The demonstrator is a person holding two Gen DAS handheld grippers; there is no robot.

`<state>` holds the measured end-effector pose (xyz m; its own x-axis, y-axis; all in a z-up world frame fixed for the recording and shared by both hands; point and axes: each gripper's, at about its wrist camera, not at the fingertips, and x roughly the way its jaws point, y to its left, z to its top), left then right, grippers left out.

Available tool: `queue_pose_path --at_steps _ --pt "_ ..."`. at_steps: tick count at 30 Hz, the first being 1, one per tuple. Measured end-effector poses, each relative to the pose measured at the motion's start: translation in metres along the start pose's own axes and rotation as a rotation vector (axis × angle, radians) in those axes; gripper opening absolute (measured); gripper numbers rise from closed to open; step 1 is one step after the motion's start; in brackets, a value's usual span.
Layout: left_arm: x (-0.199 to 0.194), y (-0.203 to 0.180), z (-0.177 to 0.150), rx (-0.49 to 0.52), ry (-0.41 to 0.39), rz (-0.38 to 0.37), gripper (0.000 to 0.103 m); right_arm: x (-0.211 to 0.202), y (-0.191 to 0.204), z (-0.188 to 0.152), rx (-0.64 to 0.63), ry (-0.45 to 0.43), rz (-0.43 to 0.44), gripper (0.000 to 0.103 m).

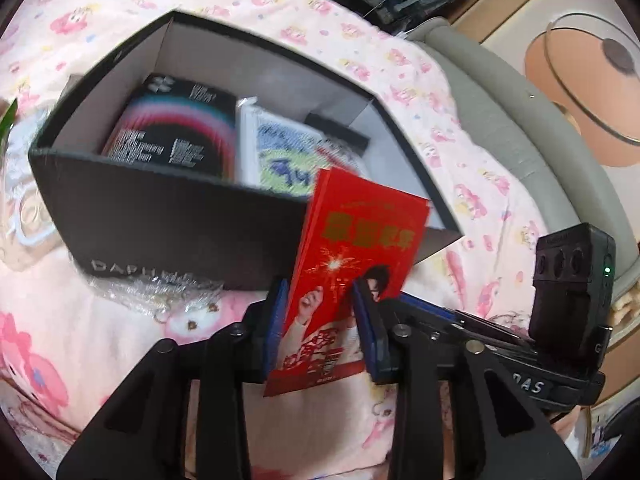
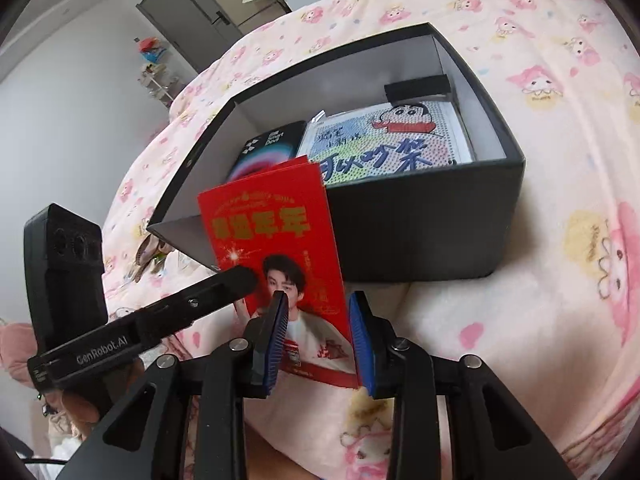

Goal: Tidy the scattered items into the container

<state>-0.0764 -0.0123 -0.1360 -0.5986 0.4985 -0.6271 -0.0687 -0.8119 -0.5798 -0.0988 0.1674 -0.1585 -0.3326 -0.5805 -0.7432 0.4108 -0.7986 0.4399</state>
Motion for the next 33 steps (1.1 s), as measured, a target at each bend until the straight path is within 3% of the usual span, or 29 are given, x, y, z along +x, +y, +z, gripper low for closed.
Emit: queue_pose_path --at_steps 5,10,23,33 --pt "0.001 0.006 0.001 -0.024 0.006 0.004 0.034 -0.007 -0.002 0.002 0.007 -0.038 0.032 0.029" --pt "-0.001 0.006 0.000 -0.024 -0.007 0.030 0.034 -0.003 -0.003 0.000 0.002 -0.013 -0.022 0.029" --pt "-0.001 -0.002 0.002 0.031 -0.017 0.044 0.034 -0.020 0.028 0.021 -0.124 -0.101 -0.064 0.029" --pt "0.014 0.003 -0.002 -0.007 0.057 0.046 0.038 0.004 0.008 0.008 -0.051 -0.004 -0.027 0.029"
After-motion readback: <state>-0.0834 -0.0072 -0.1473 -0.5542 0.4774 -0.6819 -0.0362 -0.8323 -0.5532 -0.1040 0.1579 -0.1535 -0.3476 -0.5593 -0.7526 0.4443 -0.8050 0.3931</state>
